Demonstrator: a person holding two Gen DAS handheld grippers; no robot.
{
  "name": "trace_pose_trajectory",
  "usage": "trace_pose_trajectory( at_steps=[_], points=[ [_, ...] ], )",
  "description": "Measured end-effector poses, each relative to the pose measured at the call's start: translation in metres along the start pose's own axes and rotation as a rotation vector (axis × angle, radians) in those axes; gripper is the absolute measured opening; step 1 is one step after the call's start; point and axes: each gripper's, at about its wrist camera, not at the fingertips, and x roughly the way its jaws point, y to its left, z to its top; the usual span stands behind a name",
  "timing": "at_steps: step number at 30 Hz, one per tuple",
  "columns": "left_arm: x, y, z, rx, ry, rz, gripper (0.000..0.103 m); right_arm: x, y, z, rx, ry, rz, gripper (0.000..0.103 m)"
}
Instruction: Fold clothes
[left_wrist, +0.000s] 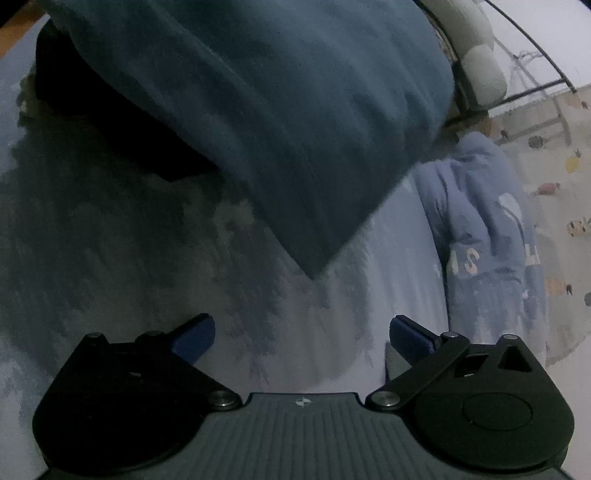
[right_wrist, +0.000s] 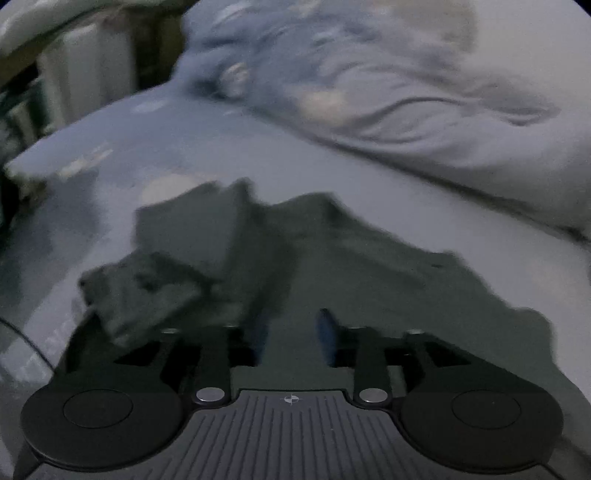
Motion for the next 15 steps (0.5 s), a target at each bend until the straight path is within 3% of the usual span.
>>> trace_pose_trajectory(
  at_steps=[1,3,7,11,15],
  points=[
    [0.000,-0.001,-0.001,0.000,0.001,-0.001,0.103,-0.009,0.001,0.002,0.006,-0.033,-0.023,0.054],
    [-0.002,0.000,-0.002,-0.017,-0.018,0.003,0.103,-0.019,0.022,0.015,-0.033,-0.106,-0.021,0.055],
    [-0.009,0.002,-0.001,-0.066,-0.077,0.010,0.103,0.004,0.099,0.051,-0.236,-0.166,0.143,0.062],
    [-0.012,-0.002,0.003,-0.084,-0.122,0.015,0.103,0.061,0.160,0.071,-0.361,-0.113,0.230,0.062],
    [-0.011,-0.001,0.007,-0.102,-0.116,0.021,0.103,0.114,0.188,0.078,-0.395,-0.034,0.229,0.061]
  ],
)
